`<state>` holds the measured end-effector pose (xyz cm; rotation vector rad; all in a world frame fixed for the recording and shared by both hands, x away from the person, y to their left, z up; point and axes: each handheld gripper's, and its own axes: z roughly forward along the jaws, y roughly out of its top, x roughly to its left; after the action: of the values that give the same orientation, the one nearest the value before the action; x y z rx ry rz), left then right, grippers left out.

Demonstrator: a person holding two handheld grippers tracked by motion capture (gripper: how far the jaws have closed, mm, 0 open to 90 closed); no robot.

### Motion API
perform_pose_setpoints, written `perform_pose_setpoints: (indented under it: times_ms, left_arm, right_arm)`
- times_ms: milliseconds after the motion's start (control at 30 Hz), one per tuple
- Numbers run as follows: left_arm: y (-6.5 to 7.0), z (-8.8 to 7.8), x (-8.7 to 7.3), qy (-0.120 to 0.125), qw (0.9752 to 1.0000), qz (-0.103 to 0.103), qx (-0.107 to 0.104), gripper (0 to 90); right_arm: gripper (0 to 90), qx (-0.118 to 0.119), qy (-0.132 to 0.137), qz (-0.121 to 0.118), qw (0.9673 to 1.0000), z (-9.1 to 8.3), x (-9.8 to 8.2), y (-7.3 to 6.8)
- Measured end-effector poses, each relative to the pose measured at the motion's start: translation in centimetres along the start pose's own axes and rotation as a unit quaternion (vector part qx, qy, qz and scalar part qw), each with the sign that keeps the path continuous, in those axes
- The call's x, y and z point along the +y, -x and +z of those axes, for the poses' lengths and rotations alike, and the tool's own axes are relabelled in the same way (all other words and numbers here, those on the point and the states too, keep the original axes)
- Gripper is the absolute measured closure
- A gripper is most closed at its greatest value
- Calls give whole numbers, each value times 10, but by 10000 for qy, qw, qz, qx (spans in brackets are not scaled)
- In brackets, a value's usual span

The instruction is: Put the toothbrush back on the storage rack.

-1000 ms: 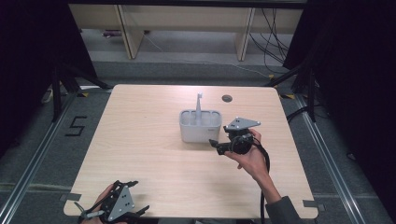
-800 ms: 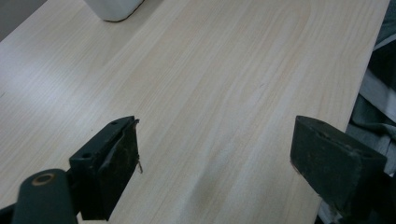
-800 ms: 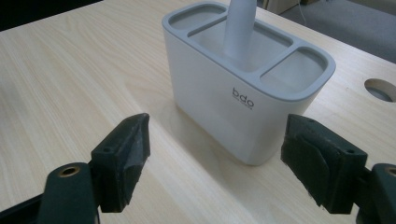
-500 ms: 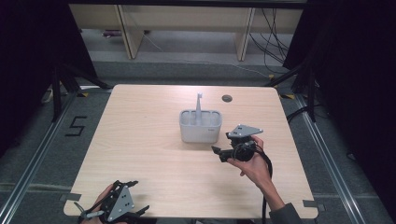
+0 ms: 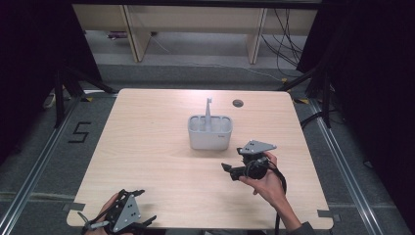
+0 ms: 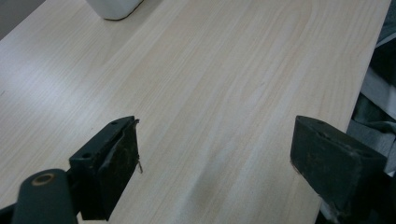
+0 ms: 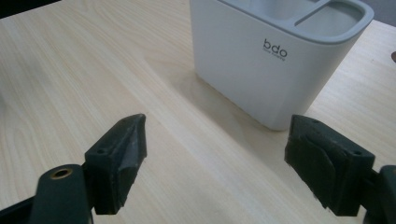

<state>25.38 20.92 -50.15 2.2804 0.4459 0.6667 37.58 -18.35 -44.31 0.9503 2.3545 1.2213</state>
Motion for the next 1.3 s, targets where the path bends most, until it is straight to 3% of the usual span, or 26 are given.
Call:
perform_pose_setpoints:
  times_ms: [167,267,300,367,400,433,567,600,633,700,833,967,1000,1033,1133,1167,1300]
  left_arm:
    - [1,0,1,55,10000,-50,-12,149]
    - [1,1,0,0,10000,-23,90,149]
    - [1,0,0,-6,10000,-46,-28,149]
    - [2,1,0,45,10000,-49,27,149]
    - [1,-1,0,-27,10000,-23,-40,149]
    - [0,0,0,-2,10000,6,43,149]
    - [2,1,0,41,10000,-41,64,149]
    - [1,1,0,34,10000,-48,-11,149]
    - [1,1,0,15,10000,-38,-9,149]
    - [1,0,0,-22,10000,26,23,149]
    - [-1,-1,1,-70,10000,54,7,149]
    - [1,1,0,-1,10000,-35,-8,149]
    - [1,1,0,-1,10000,-32,-8,149]
    - [1,1,0,-1,10000,-30,-5,149]
    - [1,0,0,-22,10000,32,77,149]
    - [1,0,0,-38,10000,23,41,149]
    - [1,1,0,-6,10000,-33,4,149]
  right_arm:
    - [194,123,-15,13,9999,-2,-6,-1]
    - [178,-6,32,145,9999,-5,-12,-2]
    - [178,7,30,137,9999,-5,-14,-2]
    - [178,0,73,127,9999,-5,-18,0]
    - [179,-22,46,147,9999,-6,-20,0]
    - [179,-3,43,160,9999,-6,-22,0]
    - [181,31,-49,338,9994,-8,-30,-1]
    - [181,-4,-34,408,9992,-8,-33,-2]
    - [182,-13,-42,263,9996,-10,-36,0]
    - [182,17,-56,387,9992,-10,-40,-2]
    - [182,-3,-7,276,9996,-12,-45,-1]
    - [181,17,-58,424,9991,-15,-49,-4]
    - [181,-4,-43,323,9995,-16,-50,-3]
    - [179,12,-56,400,9992,-17,-53,-5]
    - [177,63,-82,332,9994,-17,-55,-5]
    - [176,74,-135,427,9990,-18,-56,-7]
    - [176,29,-168,362,9992,-19,-64,-12]
